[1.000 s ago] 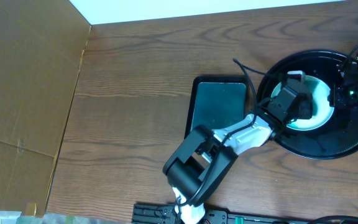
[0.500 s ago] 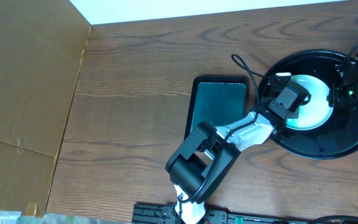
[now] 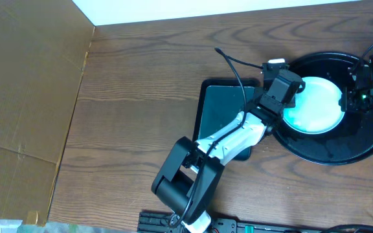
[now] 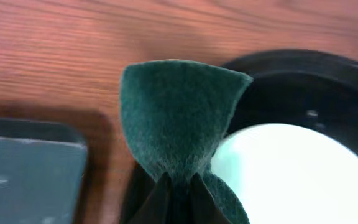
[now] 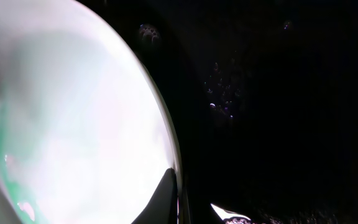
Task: Clean dirty plates on tray and stack at the side
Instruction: 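Scrub the plate's green smear with the sponge while the right gripper holds the rim, then keep scrubbing the plate surface with the sponge in circles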
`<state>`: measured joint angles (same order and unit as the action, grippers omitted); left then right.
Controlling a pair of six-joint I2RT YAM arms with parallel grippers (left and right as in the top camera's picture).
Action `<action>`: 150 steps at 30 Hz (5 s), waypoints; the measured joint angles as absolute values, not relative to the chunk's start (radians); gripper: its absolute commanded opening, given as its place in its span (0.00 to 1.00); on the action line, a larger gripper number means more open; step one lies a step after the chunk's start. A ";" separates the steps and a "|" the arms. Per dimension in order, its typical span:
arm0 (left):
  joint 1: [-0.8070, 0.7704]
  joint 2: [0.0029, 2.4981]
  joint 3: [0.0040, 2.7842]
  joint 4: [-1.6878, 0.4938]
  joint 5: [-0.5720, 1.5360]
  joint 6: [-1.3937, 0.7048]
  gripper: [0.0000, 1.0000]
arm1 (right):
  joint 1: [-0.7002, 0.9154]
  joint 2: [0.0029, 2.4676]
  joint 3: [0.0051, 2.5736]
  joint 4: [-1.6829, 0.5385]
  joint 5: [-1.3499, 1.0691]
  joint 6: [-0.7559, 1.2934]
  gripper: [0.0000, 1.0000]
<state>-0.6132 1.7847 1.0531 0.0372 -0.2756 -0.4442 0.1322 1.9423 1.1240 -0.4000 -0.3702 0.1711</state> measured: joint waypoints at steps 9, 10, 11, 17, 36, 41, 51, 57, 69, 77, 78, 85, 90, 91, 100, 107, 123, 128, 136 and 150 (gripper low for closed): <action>-0.623 1.867 1.052 0.109 -0.023 -0.587 0.07 | 0.132 1.943 1.124 -0.400 -0.370 0.171 0.01; -0.624 1.882 1.052 0.110 -0.011 -0.597 0.07 | 0.132 1.943 1.124 -0.400 -0.370 0.171 0.01; -0.625 1.899 1.052 0.111 0.001 -0.603 0.07 | 0.132 1.943 1.124 -0.400 -0.370 0.171 0.01; -0.623 1.934 1.052 0.112 0.023 -0.590 0.07 | 0.132 1.943 1.124 -0.400 -0.369 0.171 0.01; -0.609 1.936 1.052 0.153 -0.050 -0.186 0.07 | 0.133 1.943 1.125 -0.411 -0.371 0.172 0.01; -0.590 1.947 1.042 0.285 -0.003 -0.209 0.08 | 0.133 1.943 1.127 -0.416 -0.371 0.172 0.01; -0.578 1.949 1.042 0.384 0.019 -0.239 0.07 | 0.133 1.944 1.129 -0.418 -0.371 0.172 0.01; -0.578 1.965 1.042 0.449 0.029 -0.239 0.07 | 0.133 1.944 1.129 -0.418 -0.371 0.172 0.01; -0.549 2.035 1.042 0.463 0.047 -0.095 0.07 | 0.133 1.944 1.131 -0.425 -0.371 0.172 0.01; -0.557 2.013 1.061 0.345 -0.047 -0.028 0.07 | 0.133 1.944 1.131 -0.426 -0.370 0.172 0.01; -0.558 2.006 1.063 0.319 -0.055 -0.025 0.07 | 0.133 1.944 1.131 -0.426 -0.371 0.172 0.01; -0.586 1.937 1.065 0.148 -0.112 -0.022 0.07 | 0.140 1.945 1.131 -0.421 -0.366 0.171 0.01; -0.625 1.894 1.062 0.059 -0.068 -0.057 0.07 | 0.141 1.946 1.132 -0.419 -0.367 0.171 0.01; -0.632 1.890 1.061 0.046 -0.050 -0.068 0.08 | 0.141 1.946 1.132 -0.419 -0.367 0.171 0.01; -0.694 1.880 1.061 -0.053 0.022 -0.228 0.07 | 0.141 1.946 1.132 -0.418 -0.368 0.171 0.01; -0.699 1.880 1.061 -0.054 -0.007 -0.236 0.07 | 0.141 1.946 1.132 -0.414 -0.368 0.171 0.01; -0.586 1.880 1.048 0.133 -0.189 -0.074 0.07 | 0.141 1.946 1.132 -0.417 -0.368 0.171 0.01; -0.554 1.880 1.048 0.163 -0.013 -0.103 0.07 | 0.141 1.946 1.132 -0.417 -0.368 0.171 0.01; -0.619 1.884 1.045 0.218 0.106 -0.160 0.07 | 0.141 1.946 1.132 -0.414 -0.368 0.171 0.01; -0.553 1.947 1.039 0.336 0.045 -0.152 0.08 | 0.142 1.946 1.132 -0.419 -0.367 0.171 0.01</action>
